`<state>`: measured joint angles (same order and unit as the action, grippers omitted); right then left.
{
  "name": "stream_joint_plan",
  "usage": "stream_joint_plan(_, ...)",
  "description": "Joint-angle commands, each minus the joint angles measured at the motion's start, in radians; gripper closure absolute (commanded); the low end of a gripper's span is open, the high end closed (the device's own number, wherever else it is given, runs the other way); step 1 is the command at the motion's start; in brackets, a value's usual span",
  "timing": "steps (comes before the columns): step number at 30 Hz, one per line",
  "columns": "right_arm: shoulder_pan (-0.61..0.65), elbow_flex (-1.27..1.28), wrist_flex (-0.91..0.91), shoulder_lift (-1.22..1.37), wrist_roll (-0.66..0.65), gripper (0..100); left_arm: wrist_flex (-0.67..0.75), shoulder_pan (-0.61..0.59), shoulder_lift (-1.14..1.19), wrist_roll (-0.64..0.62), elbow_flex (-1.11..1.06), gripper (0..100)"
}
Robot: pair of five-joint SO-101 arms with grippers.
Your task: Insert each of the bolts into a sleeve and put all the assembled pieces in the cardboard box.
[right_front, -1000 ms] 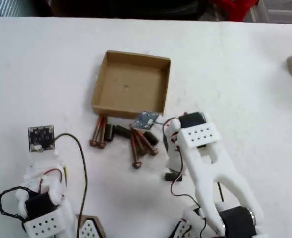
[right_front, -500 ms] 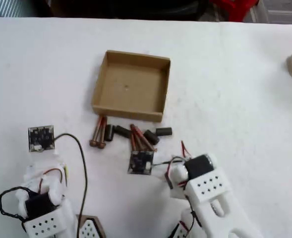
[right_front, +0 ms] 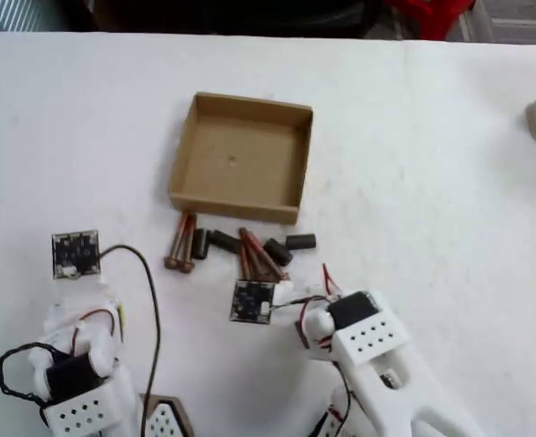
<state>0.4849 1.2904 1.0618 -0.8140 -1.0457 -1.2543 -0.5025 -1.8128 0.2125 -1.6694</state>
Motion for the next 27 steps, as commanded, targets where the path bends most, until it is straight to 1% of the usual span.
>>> stream_joint_plan(1,0.008,-0.005,-0.079,0.11,0.006,82.9,0.015,-0.01,0.01,0.009,0.021,90)
stream_joint_plan(5,0.002,-0.043,-0.104,0.208,0.006,83.0,0.015,-0.01,0.01,0.009,0.021,90)
stream_joint_plan(10,0.001,-0.066,-0.107,0.269,0.006,83.4,0.015,-0.01,0.01,0.009,0.021,90)
stream_joint_plan(12,0.001,-0.081,-0.105,0.288,0.012,88.2,0.015,-0.01,0.01,0.009,0.021,90)
stream_joint_plan(14,-0.001,-0.087,-0.105,0.298,0.015,97.9,0.015,-0.01,0.01,0.009,0.021,90)
stream_joint_plan(15,-0.004,-0.089,-0.105,0.298,0.026,98.9,0.015,-0.01,0.01,0.009,0.021,90)
stream_joint_plan(16,-0.013,-0.089,-0.105,0.297,0.051,96.8,0.015,-0.01,0.01,0.009,0.021,90)
stream_joint_plan(18,-0.039,-0.094,-0.111,0.291,0.098,98.6,0.015,-0.01,0.01,0.009,0.021,90)
stream_joint_plan(20,-0.074,-0.098,-0.122,0.272,0.141,98.0,0.015,-0.01,0.01,0.009,0.023,90)
stream_joint_plan(23,-0.17,-0.11,-0.139,0.219,0.275,98.1,0.015,-0.01,0.01,0.009,0.029,90)
stream_joint_plan(27,-0.285,-0.11,-0.147,0.16,0.413,98.1,0.014,-0.01,0.01,0.009,0.051,90)
